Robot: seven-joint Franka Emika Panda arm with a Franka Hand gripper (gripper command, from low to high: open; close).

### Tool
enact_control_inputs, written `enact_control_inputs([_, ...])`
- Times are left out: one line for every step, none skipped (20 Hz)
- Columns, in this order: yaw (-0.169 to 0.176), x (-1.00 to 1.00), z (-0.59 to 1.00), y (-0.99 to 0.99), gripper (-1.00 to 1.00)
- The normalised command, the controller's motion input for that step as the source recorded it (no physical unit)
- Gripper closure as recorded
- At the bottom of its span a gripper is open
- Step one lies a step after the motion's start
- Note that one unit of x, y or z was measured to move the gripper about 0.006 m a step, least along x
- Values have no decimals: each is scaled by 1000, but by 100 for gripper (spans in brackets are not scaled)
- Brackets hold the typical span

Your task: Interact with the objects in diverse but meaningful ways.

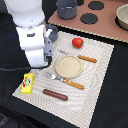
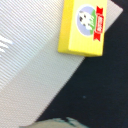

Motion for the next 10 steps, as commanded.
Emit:
enact_control_inputs([-47,891,334,-426,-100])
enact_control_inputs([-57,820,251,-417,-100])
enact_control_inputs([-62,791,229,-414,-100])
enact_control_inputs([-66,743,223,-437,-100])
enact_control_inputs([-66,771,249,-440,-100])
enact_control_inputs([-66,806,271,-440,-100])
enact_control_inputs([-66,820,269,-446,-100])
enact_control_inputs([-66,823,246,-454,-100])
enact_control_inputs([-66,803,223,-460,-100])
enact_control_inputs([-77,726,111,-477,-100])
